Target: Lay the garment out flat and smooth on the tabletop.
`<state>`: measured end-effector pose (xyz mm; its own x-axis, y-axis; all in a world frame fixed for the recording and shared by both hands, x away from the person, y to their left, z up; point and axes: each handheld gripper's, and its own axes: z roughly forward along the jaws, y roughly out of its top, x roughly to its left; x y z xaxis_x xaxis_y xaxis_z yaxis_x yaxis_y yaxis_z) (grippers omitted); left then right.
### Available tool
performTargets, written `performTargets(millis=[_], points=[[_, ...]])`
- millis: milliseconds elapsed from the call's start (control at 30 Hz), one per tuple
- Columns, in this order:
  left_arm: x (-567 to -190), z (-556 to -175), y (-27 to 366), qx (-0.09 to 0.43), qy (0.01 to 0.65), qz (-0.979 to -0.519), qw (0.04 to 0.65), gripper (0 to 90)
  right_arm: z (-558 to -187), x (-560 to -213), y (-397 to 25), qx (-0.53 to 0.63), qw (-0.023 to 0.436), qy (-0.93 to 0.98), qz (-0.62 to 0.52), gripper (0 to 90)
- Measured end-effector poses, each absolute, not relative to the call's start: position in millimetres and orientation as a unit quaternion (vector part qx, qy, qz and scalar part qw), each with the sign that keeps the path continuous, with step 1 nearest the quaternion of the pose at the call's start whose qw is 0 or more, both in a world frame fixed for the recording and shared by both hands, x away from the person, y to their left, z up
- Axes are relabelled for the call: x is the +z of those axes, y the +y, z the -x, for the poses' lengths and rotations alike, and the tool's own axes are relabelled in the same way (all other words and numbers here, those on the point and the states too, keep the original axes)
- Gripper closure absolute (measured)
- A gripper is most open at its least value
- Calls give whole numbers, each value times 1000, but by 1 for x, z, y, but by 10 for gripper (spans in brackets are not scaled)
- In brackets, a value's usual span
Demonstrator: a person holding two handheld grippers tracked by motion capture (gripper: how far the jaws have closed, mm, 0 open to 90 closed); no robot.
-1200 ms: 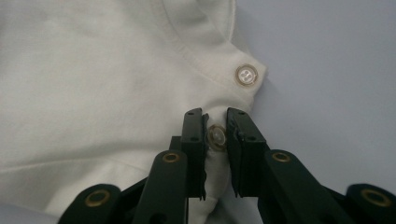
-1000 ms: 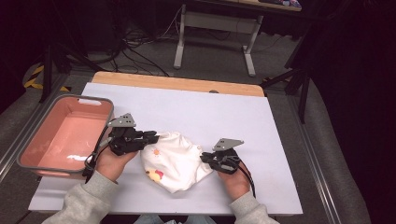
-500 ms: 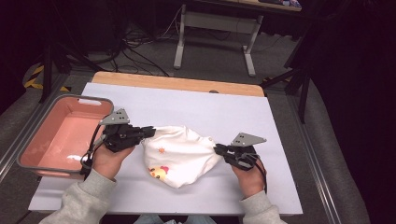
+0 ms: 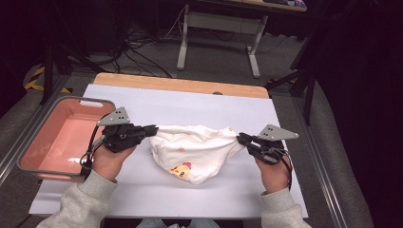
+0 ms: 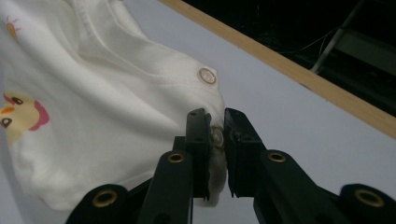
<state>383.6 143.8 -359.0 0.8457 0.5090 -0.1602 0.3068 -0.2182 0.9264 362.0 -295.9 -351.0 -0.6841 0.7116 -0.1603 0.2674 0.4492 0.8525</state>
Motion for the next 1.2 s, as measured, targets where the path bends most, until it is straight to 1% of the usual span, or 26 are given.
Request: performTargets(millis=[133, 267, 433, 500, 700, 833, 933, 1033, 1133, 1200], points=[[-349, -382, 146, 106, 252, -773, 572, 861, -362, -336, -302, 432, 277, 805, -297, 808], [-349, -379, 148, 109, 245, -777, 569, 861, -360, -328, -306, 438, 287, 800, -293, 807], [-367, -376, 149, 97, 244, -794, 548, 857, -355, -337, -304, 434, 281, 807, -287, 805], [-376, -373, 149, 85, 242, -802, 539, 853, -353, -346, -302, 434, 272, 811, -282, 803], [-403, -358, 150, 75, 240, -836, 488, 820, -340, -375, -295, 434, 241, 826, -268, 795], [-418, -353, 154, 54, 250, -846, 467, 778, -330, -393, -290, 432, 220, 835, -263, 792], [-427, -351, 156, 33, 255, -855, 450, 775, -325, -404, -290, 428, 200, 841, -264, 789], [-435, -348, 154, 21, 254, -868, 426, 795, -322, -412, -292, 428, 180, 845, -266, 788], [-442, -348, 153, 7, 256, -877, 406, 867, -318, -419, -293, 425, 166, 850, -262, 788], [-446, -349, 154, 3, 260, -881, 396, 880, -316, -424, -292, 422, 156, 855, -260, 787]])
